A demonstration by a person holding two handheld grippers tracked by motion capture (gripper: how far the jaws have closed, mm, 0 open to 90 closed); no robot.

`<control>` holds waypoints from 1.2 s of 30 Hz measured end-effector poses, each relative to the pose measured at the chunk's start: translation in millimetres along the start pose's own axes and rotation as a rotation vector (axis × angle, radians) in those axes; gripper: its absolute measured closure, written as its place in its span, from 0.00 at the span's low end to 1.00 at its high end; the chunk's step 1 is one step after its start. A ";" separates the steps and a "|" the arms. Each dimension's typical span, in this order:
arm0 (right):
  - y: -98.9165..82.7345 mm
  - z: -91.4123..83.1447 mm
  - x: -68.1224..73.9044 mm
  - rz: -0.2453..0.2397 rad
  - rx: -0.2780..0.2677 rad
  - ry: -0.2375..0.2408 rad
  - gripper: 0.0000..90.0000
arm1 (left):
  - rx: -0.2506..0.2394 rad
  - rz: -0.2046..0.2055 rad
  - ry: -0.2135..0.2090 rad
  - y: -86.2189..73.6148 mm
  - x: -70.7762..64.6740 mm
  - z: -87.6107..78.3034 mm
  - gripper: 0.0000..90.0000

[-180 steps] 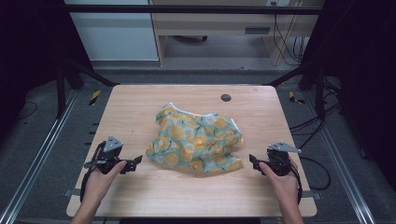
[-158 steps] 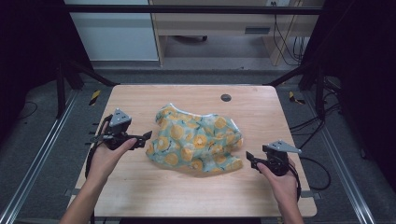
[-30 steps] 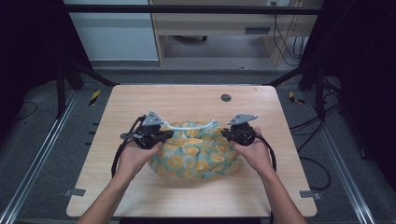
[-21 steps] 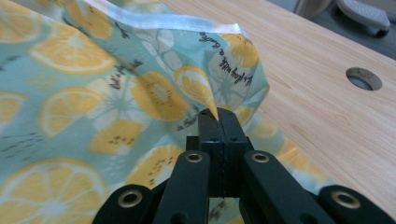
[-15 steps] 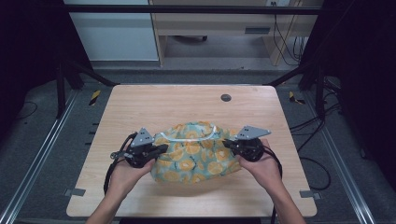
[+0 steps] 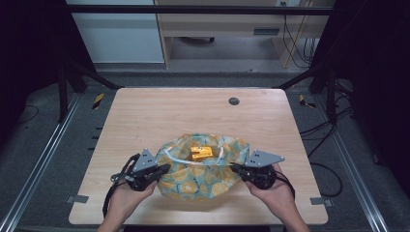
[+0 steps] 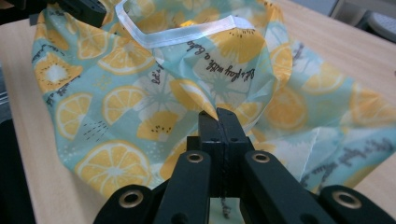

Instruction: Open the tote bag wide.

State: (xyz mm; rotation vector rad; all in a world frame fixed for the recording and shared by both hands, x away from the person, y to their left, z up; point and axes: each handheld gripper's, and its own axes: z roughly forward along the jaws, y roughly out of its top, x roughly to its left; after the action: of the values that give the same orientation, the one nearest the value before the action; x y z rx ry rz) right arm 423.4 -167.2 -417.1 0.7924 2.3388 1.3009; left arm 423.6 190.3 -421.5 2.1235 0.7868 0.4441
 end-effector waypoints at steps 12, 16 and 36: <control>-22.7 8.0 11.4 0.006 0.058 0.042 1.00 | 0.073 0.013 0.015 -19.6 -1.0 16.7 1.00; -27.4 11.8 11.5 0.015 0.083 0.047 1.00 | 0.089 0.014 0.017 -23.3 -0.7 23.3 1.00; -45.1 27.2 12.3 0.039 0.187 0.065 1.00 | 0.078 -0.038 0.019 -25.7 3.6 27.1 0.92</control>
State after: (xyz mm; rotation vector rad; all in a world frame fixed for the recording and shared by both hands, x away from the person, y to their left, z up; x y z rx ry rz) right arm 415.1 -160.6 -470.1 0.8677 2.5371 1.1516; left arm 431.3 189.5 -458.2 2.1756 0.8665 0.4205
